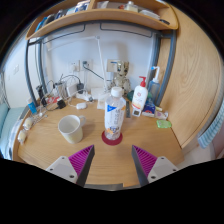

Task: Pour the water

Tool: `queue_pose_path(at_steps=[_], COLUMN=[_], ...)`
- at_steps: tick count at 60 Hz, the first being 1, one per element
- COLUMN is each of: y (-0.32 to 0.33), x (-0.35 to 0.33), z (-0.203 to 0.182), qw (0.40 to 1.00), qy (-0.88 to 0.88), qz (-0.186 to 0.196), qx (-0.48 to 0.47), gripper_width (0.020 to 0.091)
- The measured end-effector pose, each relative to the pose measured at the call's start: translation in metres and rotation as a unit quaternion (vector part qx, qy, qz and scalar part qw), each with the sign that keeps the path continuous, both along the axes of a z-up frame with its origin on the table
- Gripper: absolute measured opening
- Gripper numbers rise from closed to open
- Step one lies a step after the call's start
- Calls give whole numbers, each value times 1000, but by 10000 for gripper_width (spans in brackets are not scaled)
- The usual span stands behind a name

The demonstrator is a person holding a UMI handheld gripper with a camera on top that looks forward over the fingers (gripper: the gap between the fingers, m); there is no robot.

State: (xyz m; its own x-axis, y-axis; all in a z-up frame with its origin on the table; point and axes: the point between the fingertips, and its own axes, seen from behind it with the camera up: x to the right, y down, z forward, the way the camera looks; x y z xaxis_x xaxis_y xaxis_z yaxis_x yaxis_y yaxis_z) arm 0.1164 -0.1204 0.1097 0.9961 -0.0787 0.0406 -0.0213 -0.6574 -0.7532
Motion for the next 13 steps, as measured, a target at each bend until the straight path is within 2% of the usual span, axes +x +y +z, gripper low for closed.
queue_pose_path(at_steps=[13], y=[2], x=[0], z=[24], qw=[1000], qy=[4], qz=[-5], qx=[10], gripper_width=[753])
